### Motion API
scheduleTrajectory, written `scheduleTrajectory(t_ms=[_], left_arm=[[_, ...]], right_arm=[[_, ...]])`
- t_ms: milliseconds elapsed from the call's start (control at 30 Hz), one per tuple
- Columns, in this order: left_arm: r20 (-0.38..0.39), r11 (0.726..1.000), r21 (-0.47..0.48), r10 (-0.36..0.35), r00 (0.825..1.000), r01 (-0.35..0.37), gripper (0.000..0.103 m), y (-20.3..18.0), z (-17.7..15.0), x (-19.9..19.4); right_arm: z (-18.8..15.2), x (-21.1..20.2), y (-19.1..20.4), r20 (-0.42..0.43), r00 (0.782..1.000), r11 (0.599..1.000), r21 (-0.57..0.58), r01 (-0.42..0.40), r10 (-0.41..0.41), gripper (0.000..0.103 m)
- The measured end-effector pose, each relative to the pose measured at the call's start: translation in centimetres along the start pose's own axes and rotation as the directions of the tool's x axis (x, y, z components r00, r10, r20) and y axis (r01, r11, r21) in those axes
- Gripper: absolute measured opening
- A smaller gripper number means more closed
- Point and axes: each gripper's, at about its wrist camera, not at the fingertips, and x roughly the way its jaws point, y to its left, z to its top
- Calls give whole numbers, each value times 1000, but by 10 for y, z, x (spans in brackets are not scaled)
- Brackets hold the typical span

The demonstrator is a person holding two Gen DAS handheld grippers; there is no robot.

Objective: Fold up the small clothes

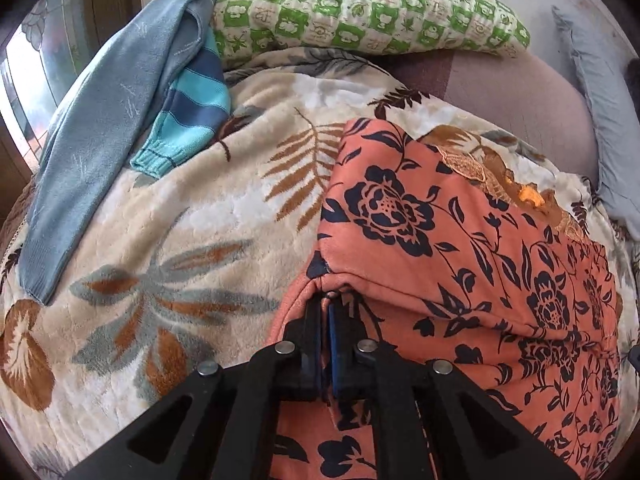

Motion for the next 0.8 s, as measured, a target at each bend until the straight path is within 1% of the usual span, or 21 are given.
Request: scheduleTrajectory(t_ms=[67,100,133,233,300,333,367,400,433,500,567,633,700,733,767,800], left_arm=[[16,1000,-2,25,1000,-25,3,3,6,-3],[8,1000,-3,22,1000,-22,3,4,6,-3],[-4,999,11,32,999,-32,3,2,7,-1],[-32,992,80,97,995,-94,4,-8,3,12],[-52,985,120,130,990,-123,6,-13,1,15],[-48,981,137,142,989,-135,6,-16,1,13],[-51,981,143,141,989,-133,7,-17,1,11],[-63,983,136,131,989,-121,7,-15,0,9],[-79,987,117,115,990,-106,7,-12,-1,5],[-96,994,76,83,992,-76,7,-6,-6,-5],[-79,994,77,82,993,-76,7,-2,-13,-20],[-45,990,83,120,992,-116,13,4,-27,-40],[-30,986,77,151,988,-148,33,14,-46,-57],[-29,985,67,159,987,-157,38,20,-58,-65],[-28,985,56,166,986,-164,49,28,-70,-73],[-28,984,47,174,984,-172,57,36,-82,-79]], right_arm=[[3,8,1,-23,1000,1000,0,-19,19,18],[3,12,5,-23,1000,1000,-15,-15,14,18],[3,16,9,-21,1000,999,-37,-9,8,18],[5,28,25,-7,1000,993,-116,5,-6,18],[4,39,34,-7,999,984,-177,33,-35,18],[3,49,35,-21,997,978,-198,66,-71,18],[2,62,33,-49,992,972,-209,108,-120,18],[1,71,27,-75,989,974,-202,107,-124,18],[2,71,23,-62,993,980,-179,85,-98,19],[7,63,19,-89,993,989,-134,64,-77,19],[5,47,17,-82,995,994,-101,41,-49,19],[-2,28,17,-79,996,995,-97,34,-42,19],[-8,9,15,-89,996,997,-82,5,-12,19],[-10,-1,13,-89,996,998,-68,-9,3,19],[-14,-11,12,-84,996,998,-54,-23,18,19],[-19,-24,8,-76,997,999,-40,-35,32,21]])
